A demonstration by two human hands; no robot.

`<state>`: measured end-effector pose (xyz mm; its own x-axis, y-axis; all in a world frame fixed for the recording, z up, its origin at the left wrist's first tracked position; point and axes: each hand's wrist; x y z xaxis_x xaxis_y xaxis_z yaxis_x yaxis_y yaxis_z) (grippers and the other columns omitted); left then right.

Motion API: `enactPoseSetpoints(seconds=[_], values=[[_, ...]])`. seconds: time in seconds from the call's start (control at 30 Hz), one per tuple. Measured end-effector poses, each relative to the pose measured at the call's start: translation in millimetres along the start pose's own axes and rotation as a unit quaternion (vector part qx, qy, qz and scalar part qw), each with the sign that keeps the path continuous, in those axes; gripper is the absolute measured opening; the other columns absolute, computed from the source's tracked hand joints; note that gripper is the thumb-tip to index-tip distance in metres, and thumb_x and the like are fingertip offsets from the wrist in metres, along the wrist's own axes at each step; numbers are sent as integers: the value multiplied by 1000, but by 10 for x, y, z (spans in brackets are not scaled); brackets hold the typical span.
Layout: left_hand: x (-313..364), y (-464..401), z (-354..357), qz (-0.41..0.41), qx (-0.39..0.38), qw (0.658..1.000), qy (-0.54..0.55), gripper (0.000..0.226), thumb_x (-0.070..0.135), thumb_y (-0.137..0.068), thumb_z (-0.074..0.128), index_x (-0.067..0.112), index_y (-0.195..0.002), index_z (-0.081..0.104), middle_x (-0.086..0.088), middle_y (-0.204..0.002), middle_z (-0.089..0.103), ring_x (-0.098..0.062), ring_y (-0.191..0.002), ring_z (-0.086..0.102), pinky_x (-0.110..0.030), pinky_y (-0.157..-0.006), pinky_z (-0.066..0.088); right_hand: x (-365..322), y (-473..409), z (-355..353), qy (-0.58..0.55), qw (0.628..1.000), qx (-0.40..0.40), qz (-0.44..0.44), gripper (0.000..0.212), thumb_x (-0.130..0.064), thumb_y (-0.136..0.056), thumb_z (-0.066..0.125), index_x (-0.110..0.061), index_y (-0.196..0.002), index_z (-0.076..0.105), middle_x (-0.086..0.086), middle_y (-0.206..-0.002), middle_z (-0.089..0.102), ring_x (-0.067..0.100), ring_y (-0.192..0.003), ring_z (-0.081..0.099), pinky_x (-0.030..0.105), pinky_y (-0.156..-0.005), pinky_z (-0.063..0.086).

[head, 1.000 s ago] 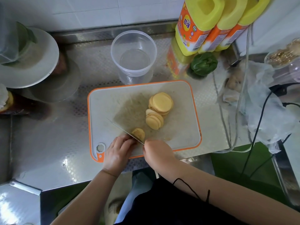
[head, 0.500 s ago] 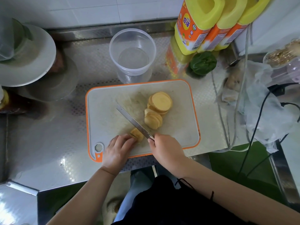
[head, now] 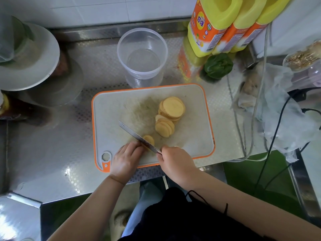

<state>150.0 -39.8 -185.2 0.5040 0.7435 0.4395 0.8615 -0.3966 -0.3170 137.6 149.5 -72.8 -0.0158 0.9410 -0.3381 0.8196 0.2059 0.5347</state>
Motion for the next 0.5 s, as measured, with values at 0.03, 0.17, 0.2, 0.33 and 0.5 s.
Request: enactPoseSetpoints(seconds=[0.03, 0.17, 0.2, 0.33, 0.5], values=[[2, 0, 4, -4, -1, 1000, 5, 17, 9, -88, 54, 13, -104, 56, -5, -107, 54, -25, -90, 56, -36, -69, 57, -4, 4, 1, 6, 1000, -1, -5, 31, -32, -102, 37, -9, -100, 57, 2, -76, 47, 20, -68, 44, 29, -60, 32], [18, -7, 1, -10, 7, 1000, 16, 21, 11, -88, 53, 15, -109, 54, -3, -111, 51, -22, -93, 55, -35, -76, 52, -5, -12, 21, 30, 999, 6, -20, 31, -31, -102, 36, -8, -101, 57, 7, -79, 56, 25, -71, 53, 30, -59, 32], [19, -13, -4, -12, 8, 1000, 15, 23, 12, -88, 54, 15, -110, 53, -2, -112, 51, -22, -94, 54, -35, -77, 52, -4, -23, 26, 36, 999, 7, -23, 31, -31, -102, 36, -8, -101, 57, 6, -79, 56, 25, -72, 55, 30, -58, 32], [19, -30, -17, -5, 8, 1000, 15, 24, 12, -88, 52, 14, -112, 53, -3, -113, 50, -22, -94, 54, -35, -72, 56, 12, -54, 50, 41, 999, 7, -26, 31, -30, -103, 36, -9, -98, 58, 2, -74, 47, 24, -68, 50, 29, -55, 31], [-2, -13, 11, -14, 15, 1000, 23, 24, 11, -88, 54, 15, -112, 54, -2, -113, 51, -21, -95, 55, -33, -79, 51, 2, -114, 91, 28, 1000, -13, -5, 16, -19, -99, 46, -9, -96, 58, -6, -61, 31, 21, -68, 44, 28, -53, 30]])
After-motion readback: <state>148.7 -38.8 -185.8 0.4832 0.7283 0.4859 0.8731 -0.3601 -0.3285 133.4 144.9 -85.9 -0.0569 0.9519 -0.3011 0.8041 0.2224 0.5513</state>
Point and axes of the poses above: each hand's wrist, its own y-axis away from the middle knuckle, its own z-axis out of the palm, x = y × z
